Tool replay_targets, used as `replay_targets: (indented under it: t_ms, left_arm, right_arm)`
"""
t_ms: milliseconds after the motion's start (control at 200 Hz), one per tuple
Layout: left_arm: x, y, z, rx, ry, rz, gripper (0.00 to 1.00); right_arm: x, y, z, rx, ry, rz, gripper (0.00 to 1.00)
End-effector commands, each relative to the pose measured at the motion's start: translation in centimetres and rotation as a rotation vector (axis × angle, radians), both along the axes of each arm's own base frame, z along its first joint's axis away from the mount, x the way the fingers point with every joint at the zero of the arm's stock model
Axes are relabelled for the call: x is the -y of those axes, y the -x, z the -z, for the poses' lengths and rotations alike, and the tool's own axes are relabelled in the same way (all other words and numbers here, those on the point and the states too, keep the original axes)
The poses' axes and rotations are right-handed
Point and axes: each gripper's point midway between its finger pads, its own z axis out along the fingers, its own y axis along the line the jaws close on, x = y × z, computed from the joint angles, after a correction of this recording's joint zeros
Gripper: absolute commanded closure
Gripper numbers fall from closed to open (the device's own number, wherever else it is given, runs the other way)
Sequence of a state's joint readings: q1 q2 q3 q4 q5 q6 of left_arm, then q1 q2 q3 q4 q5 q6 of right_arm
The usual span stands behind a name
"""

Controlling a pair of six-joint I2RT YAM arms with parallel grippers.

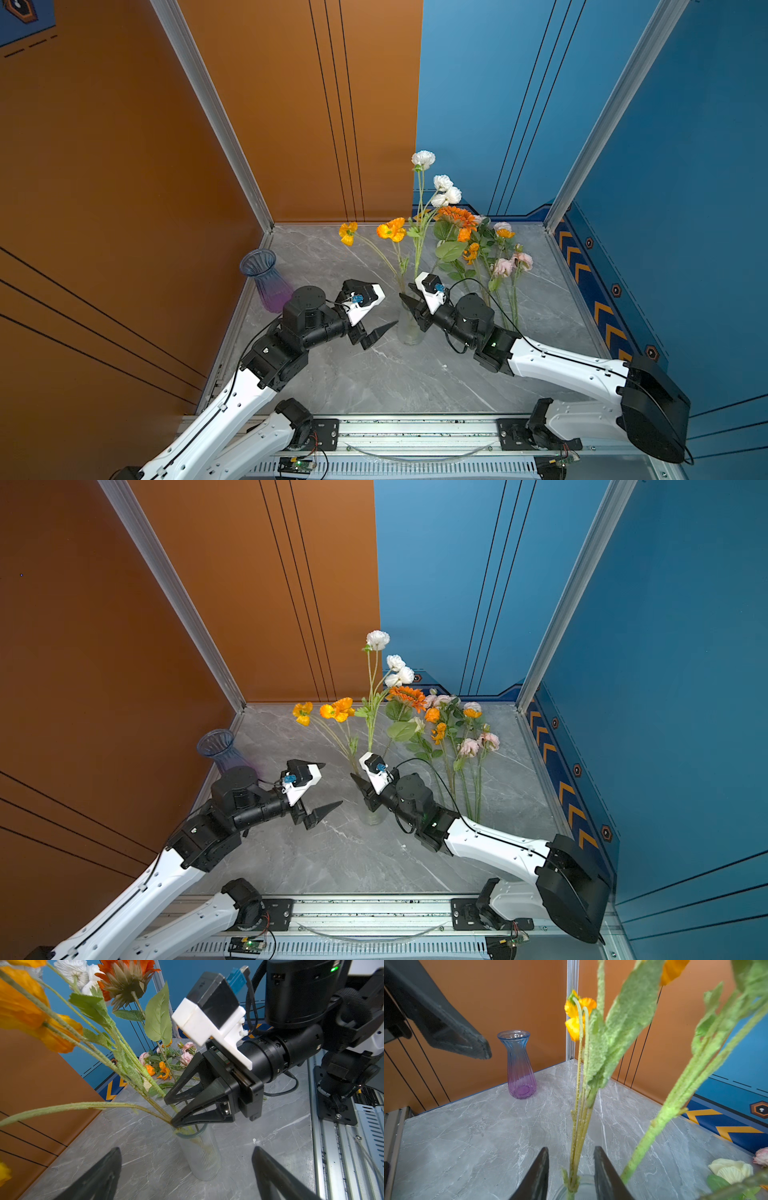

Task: Arrange the flowers into the vase
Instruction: 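Open the right gripper and move it back to the flower pile, then lower the right gripper and grasp the cream rose stem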

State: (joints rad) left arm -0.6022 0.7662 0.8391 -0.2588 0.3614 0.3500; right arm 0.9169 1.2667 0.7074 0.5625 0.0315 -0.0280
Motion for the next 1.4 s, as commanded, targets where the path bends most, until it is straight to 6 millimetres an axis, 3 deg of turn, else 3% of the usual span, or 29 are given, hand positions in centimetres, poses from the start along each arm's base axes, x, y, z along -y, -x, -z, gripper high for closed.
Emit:
replay_targets:
  t_ms: [0,335,445,576,776,846,871,891,1041,1186,1221,1391]
  left_arm:
    - [0.3,0.3,0.1,-0.015,0.013,0.026,0.02]
    - [1.8,1.0,0.7,-0.042,0.007,0.083,0.02]
    - [2.1,1.3,0.5,-0.018,0.009,0.086,0.02]
    - [3.2,1.5,0.1,0.005,0.004,0.11,0.02]
    - [6.5,2.8,-1.2,0.042,-0.051,0.198,0.02]
    - [7.8,3.3,-1.2,0.067,-0.111,0.236,0.02]
    - [8.3,3.5,-0.4,0.063,-0.147,0.251,0.02]
    - [8.7,3.6,-1.0,0.079,-0.156,0.262,0.02]
    - [10.7,4.2,1.9,0.037,-0.242,0.322,0.02]
    - [11.0,4.0,3.5,0.016,-0.266,0.285,0.02]
    - [10.8,4.2,5.0,0.002,-0.286,0.287,0.02]
    - [10.5,4.2,4.7,0.016,-0.281,0.271,0.02]
  right_arm:
    - [0.8,0.7,-0.6,0.004,0.013,0.007,0.59]
    - [4.4,3.4,-2.7,-0.04,0.024,0.015,0.25]
    - [6.1,4.2,-2.8,-0.075,0.035,0.041,0.23]
    - [10.2,3.6,-1.5,-0.148,0.049,0.207,0.24]
    - [17.6,1.5,2.1,-0.31,0.044,0.518,0.37]
    - [20.5,0.2,4.3,-0.422,0.019,0.642,0.37]
    - [21.2,-0.3,5.1,-0.47,0.012,0.664,0.37]
    - [21.5,-0.7,5.9,-0.514,0.009,0.671,0.38]
    - [21.8,-3.6,10.7,-0.804,0.036,0.629,0.43]
    - [21.6,-6.1,14.3,-0.895,0.216,0.61,0.5]
    - [21.6,-6.8,14.8,-0.9,0.228,0.608,0.55]
    - [22.1,-9.4,17.6,-0.933,0.298,0.65,0.62]
